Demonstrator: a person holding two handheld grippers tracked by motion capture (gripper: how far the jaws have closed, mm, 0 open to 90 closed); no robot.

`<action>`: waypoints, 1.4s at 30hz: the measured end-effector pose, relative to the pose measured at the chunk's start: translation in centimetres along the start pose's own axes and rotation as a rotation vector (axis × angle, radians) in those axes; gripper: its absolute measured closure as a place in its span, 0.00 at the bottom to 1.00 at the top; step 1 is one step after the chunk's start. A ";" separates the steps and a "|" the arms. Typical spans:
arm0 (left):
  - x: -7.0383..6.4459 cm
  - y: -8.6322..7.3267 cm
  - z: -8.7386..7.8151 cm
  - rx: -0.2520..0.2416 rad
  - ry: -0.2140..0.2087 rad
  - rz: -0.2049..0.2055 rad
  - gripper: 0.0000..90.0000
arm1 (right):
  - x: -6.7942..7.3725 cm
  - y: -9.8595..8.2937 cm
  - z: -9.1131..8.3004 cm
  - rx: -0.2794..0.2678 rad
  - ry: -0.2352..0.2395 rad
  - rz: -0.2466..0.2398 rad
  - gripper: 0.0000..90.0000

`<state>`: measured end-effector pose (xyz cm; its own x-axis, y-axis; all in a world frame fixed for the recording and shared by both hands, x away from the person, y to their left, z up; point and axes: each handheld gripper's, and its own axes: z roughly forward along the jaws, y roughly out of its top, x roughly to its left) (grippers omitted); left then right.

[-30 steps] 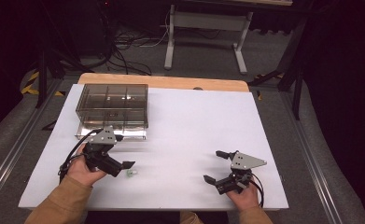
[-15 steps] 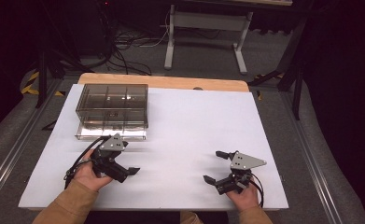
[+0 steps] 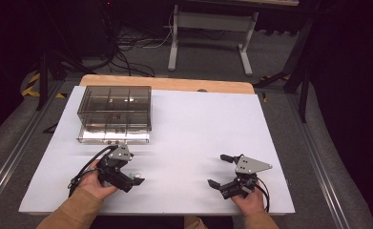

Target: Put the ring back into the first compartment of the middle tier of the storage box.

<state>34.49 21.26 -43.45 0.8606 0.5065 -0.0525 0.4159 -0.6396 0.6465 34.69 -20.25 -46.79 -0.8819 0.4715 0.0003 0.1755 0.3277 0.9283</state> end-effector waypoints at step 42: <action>-1.0 -1.0 0.6 0.122 0.077 0.039 0.75 | 0.0 0.0 0.0 0.000 0.011 0.001 0.00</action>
<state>33.43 21.04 -44.50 0.8535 0.5201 0.0327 0.4194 -0.7228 0.5492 34.69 -20.23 -46.80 -0.8867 0.4622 0.0052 0.1759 0.3270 0.9285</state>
